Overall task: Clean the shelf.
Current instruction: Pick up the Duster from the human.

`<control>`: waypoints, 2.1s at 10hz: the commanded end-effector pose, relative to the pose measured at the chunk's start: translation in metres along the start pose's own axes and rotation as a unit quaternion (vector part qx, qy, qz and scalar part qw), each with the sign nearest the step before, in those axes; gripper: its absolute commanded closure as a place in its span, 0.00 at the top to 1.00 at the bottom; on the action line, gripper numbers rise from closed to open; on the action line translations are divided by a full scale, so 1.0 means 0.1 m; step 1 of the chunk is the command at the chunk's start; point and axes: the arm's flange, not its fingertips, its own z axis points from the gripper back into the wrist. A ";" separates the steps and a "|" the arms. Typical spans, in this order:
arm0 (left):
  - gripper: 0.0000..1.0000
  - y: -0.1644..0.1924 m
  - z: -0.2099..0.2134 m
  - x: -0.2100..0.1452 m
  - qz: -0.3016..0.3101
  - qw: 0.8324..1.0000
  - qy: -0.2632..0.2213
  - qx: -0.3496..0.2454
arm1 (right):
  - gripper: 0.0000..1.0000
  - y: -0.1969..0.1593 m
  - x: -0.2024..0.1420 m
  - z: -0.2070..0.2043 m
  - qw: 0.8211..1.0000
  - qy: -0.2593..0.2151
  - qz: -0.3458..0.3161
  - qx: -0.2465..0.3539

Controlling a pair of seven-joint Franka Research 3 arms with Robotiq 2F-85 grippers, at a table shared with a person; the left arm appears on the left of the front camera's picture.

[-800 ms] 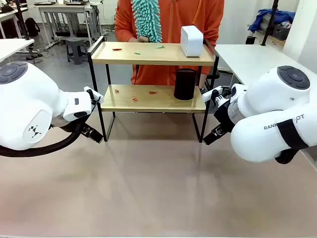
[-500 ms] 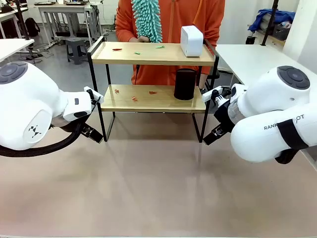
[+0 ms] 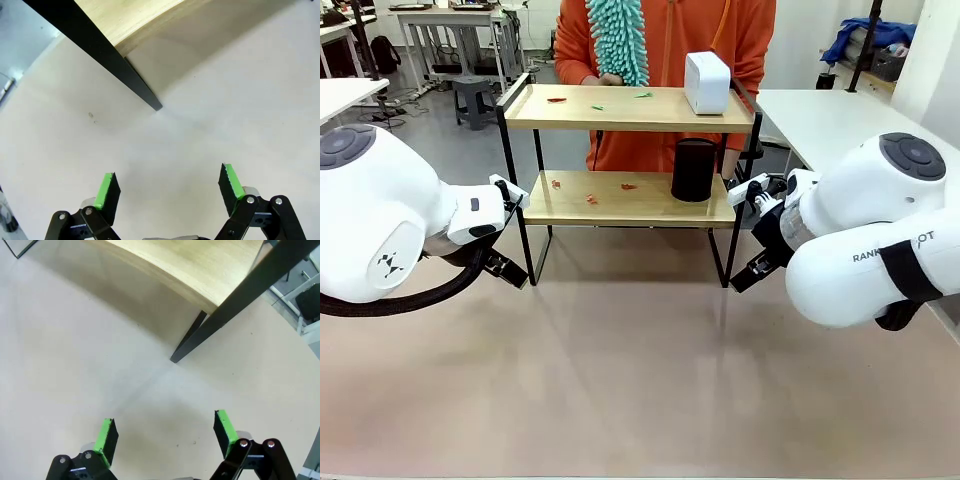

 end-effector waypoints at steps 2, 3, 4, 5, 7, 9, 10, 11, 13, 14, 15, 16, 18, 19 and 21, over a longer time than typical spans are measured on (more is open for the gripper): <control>1.00 0.00 0.00 0.00 0.000 1.000 0.000 0.000 | 1.00 0.00 0.00 0.00 1.000 0.000 0.000 0.000; 1.00 0.00 0.00 0.00 0.000 1.000 0.000 0.000 | 1.00 0.00 0.00 0.00 1.000 0.000 0.000 0.000; 1.00 0.00 0.00 0.00 0.000 1.000 0.000 0.000 | 1.00 0.00 0.00 0.00 1.000 0.000 0.000 0.000; 1.00 0.00 0.00 0.00 0.000 1.000 0.000 0.000 | 1.00 0.00 0.00 0.00 1.000 0.000 0.000 0.000; 1.00 -0.05 0.73 -0.15 -0.027 0.982 0.118 -0.147 | 1.00 -0.23 0.03 0.76 0.977 0.054 -0.179 0.098; 1.00 0.42 1.31 -0.51 0.051 0.968 0.023 -0.243 | 1.00 -0.68 -0.32 1.61 0.926 -0.018 -0.264 0.268; 1.00 0.75 1.59 -0.72 0.131 0.956 -0.058 -0.256 | 1.00 -0.95 -0.59 1.89 0.897 -0.067 -0.310 0.308; 1.00 1.16 1.87 -1.06 0.222 0.919 -0.163 -0.281 | 1.00 -1.30 -0.98 2.10 0.856 -0.122 -0.368 0.342; 1.00 1.71 2.06 -1.76 0.356 0.803 -0.372 -0.300 | 1.00 -1.93 -1.75 2.11 0.765 -0.192 -0.491 0.370; 1.00 1.86 1.95 -1.96 0.383 0.752 -0.428 -0.323 | 1.00 -2.11 -2.06 1.94 0.727 -0.197 -0.538 0.378; 1.00 1.98 1.73 -2.06 0.394 0.715 -0.458 -0.352 | 1.00 -2.23 -2.31 1.68 0.689 -0.190 -0.585 0.384; 1.00 2.06 1.51 -2.01 0.424 0.707 -0.429 -0.369 | 1.00 -2.24 -2.39 1.50 0.689 -0.193 -0.599 0.360; 1.00 2.27 2.28 -2.15 0.359 0.834 -0.276 -0.314 | 1.00 -2.27 -2.38 2.15 0.733 -0.172 -0.548 0.364; 1.00 2.27 2.28 -2.15 0.359 0.834 -0.276 -0.314 | 1.00 -2.27 -2.38 2.15 0.733 -0.172 -0.548 0.364; 1.00 2.27 2.28 -2.15 0.359 0.834 -0.276 -0.314 | 1.00 -2.27 -2.38 2.15 0.733 -0.172 -0.548 0.364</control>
